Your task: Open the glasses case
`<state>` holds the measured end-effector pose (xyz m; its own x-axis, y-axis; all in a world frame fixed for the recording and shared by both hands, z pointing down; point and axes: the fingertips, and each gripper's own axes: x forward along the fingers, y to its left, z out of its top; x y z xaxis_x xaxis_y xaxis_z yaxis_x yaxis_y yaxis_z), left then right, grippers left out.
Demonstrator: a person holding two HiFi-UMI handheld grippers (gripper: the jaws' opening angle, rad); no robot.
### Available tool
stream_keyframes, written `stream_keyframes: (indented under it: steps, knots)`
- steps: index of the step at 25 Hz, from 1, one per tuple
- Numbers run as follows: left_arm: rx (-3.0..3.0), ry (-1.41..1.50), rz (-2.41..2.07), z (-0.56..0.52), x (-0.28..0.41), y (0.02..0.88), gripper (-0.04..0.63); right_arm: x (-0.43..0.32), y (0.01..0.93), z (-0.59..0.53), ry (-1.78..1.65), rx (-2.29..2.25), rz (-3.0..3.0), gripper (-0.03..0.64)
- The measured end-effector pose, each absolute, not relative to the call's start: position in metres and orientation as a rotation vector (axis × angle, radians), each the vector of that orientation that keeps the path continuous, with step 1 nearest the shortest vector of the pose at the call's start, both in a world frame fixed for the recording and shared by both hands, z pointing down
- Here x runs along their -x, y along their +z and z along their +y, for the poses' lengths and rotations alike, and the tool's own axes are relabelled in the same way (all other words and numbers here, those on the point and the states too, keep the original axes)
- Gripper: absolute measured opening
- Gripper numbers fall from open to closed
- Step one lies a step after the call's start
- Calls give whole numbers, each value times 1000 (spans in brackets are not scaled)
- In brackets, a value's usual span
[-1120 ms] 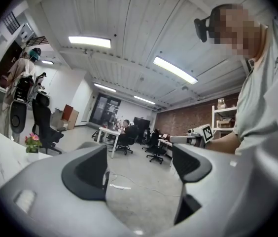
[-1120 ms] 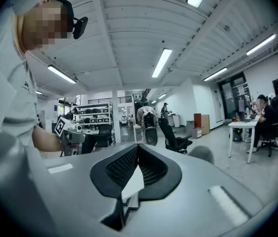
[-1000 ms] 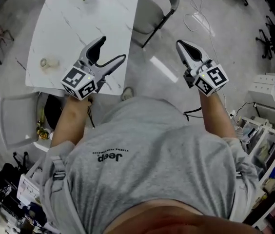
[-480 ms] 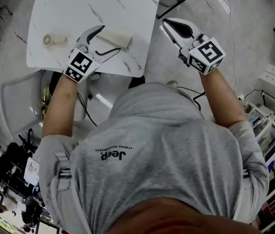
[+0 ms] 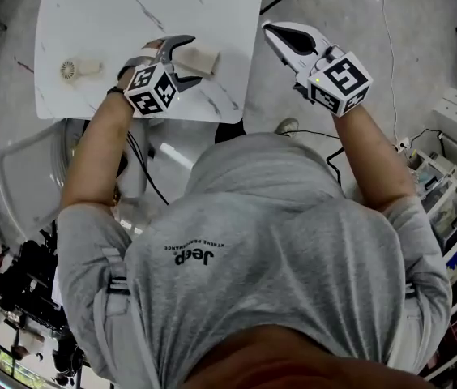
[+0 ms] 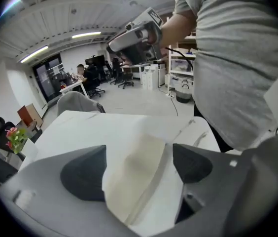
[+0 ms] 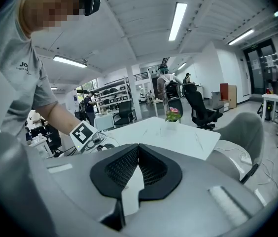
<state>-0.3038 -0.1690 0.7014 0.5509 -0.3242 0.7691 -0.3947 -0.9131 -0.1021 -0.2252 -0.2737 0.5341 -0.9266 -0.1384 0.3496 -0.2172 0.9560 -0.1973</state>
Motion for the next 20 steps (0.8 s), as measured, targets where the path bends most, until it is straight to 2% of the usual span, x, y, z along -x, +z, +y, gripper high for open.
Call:
stream_keyframes:
  steps: [13,15,20]
  knots:
    - [-2599,1487,-389,-168,316,745,443,211,542,-283,363,-350,-2745,5]
    - [-2595,1467,-384,-171,316,742,402,210,541,-285,363,-356,-2746,5]
    - [-2586,1423,-319,-171,316,732,377,206,538,-286,362,-369,-2749,5]
